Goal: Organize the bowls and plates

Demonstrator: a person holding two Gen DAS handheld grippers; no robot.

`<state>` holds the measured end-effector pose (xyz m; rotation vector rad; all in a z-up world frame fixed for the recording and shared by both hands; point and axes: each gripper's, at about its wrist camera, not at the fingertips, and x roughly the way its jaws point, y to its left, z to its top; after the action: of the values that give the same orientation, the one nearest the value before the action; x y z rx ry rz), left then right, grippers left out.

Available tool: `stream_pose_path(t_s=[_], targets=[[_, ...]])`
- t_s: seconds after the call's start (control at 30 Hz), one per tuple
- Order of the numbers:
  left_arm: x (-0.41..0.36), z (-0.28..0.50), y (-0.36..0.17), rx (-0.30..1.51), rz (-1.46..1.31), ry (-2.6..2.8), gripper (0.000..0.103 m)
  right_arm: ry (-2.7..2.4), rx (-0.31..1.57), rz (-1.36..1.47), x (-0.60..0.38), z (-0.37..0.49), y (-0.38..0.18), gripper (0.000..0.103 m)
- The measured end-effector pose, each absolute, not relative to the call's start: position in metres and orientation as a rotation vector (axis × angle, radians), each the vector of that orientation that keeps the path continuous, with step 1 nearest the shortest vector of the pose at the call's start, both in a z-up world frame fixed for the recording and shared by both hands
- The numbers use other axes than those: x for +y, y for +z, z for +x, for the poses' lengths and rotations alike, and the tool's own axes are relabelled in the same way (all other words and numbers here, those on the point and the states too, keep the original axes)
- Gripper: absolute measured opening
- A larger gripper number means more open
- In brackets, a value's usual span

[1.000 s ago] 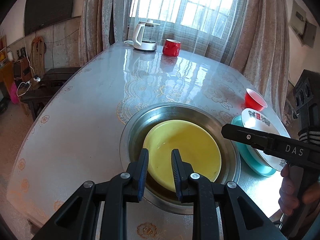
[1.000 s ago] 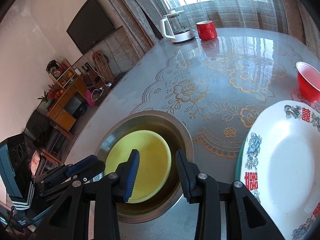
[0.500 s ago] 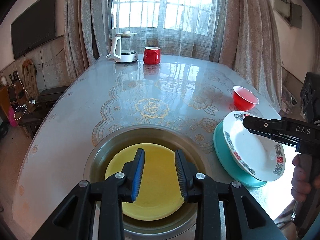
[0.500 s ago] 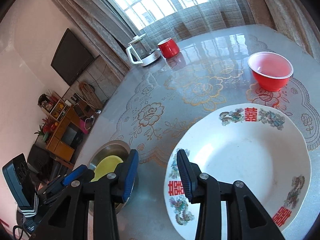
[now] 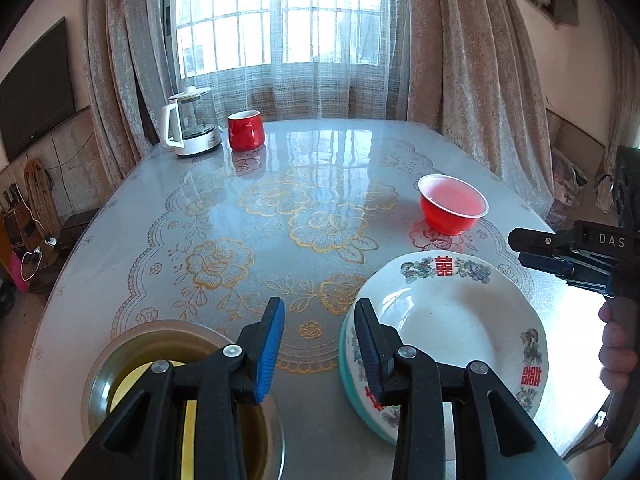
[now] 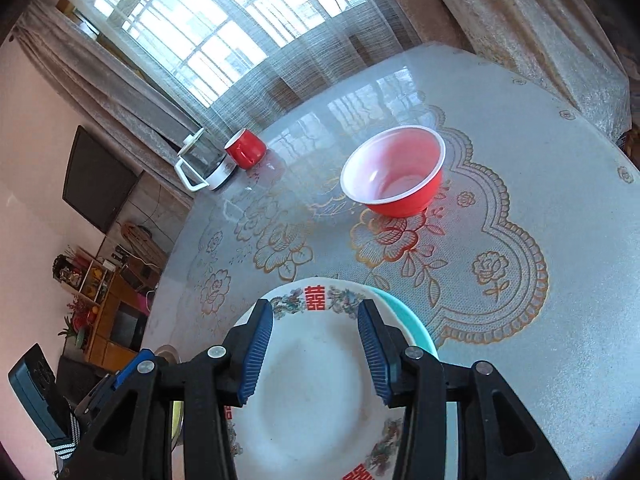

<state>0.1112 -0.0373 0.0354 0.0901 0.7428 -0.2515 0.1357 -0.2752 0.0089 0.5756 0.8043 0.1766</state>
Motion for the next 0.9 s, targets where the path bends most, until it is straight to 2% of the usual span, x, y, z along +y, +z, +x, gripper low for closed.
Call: stream_pose_path(t_s=[0.37,0.9], targets=[[-0.1,0.15,0.032,0.809,0.144,-0.255,0.037,0.143,0.78,0.615,-0.334,0.159,0.005,0.045],[-0.167,0.247,0.023,0.962,0.037,-0.373,0.037,0.072,0.811,0.667,-0.376,0.23,-0.017,0.045]])
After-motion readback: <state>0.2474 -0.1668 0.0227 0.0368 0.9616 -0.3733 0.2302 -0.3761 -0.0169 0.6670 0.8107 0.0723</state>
